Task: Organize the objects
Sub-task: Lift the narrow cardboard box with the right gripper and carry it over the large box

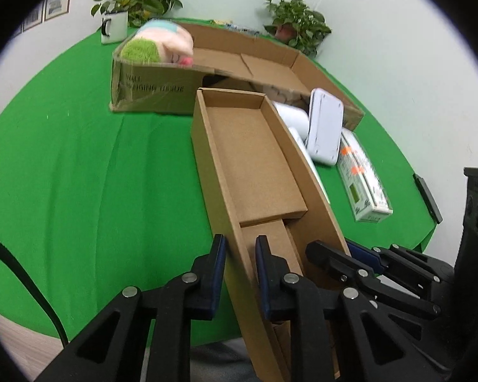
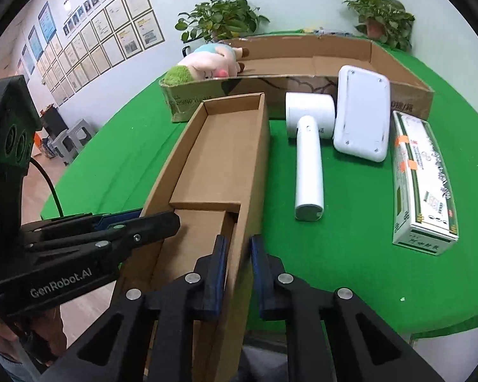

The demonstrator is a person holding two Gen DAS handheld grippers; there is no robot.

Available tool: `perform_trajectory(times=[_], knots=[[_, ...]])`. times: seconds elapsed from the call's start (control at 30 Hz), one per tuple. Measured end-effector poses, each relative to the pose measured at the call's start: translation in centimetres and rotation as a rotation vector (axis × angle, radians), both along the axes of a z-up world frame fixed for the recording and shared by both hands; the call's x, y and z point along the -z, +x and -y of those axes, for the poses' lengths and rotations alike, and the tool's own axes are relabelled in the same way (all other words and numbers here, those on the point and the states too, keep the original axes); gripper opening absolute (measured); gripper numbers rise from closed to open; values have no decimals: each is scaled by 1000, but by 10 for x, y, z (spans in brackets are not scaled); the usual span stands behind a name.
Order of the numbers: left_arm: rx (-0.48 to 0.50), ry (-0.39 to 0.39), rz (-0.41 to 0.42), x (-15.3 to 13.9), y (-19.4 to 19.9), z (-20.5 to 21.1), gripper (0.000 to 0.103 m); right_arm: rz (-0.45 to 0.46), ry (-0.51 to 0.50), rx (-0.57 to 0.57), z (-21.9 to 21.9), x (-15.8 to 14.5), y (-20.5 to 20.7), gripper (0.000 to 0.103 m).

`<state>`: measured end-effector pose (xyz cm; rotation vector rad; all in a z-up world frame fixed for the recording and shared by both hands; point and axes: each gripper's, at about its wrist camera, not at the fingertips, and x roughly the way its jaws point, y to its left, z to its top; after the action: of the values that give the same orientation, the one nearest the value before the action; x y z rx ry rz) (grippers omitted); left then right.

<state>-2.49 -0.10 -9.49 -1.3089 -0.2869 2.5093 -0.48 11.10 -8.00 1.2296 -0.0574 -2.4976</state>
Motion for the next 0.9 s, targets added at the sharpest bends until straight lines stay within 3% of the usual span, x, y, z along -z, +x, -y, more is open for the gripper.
perform_trajectory(times=[0.33,0.67,0.9], knots=[[-14,-49,-251,-83,-13,-6,16,-238,-58,45,-8,-70,-5,13],[4,-74,-373,-138,-54,-13,16,-341,-81,79,-10,-127,-47,12],[-15,-77,-411,-167,-99,-11,16,-358,-85,78,-8,-162,-93,12]])
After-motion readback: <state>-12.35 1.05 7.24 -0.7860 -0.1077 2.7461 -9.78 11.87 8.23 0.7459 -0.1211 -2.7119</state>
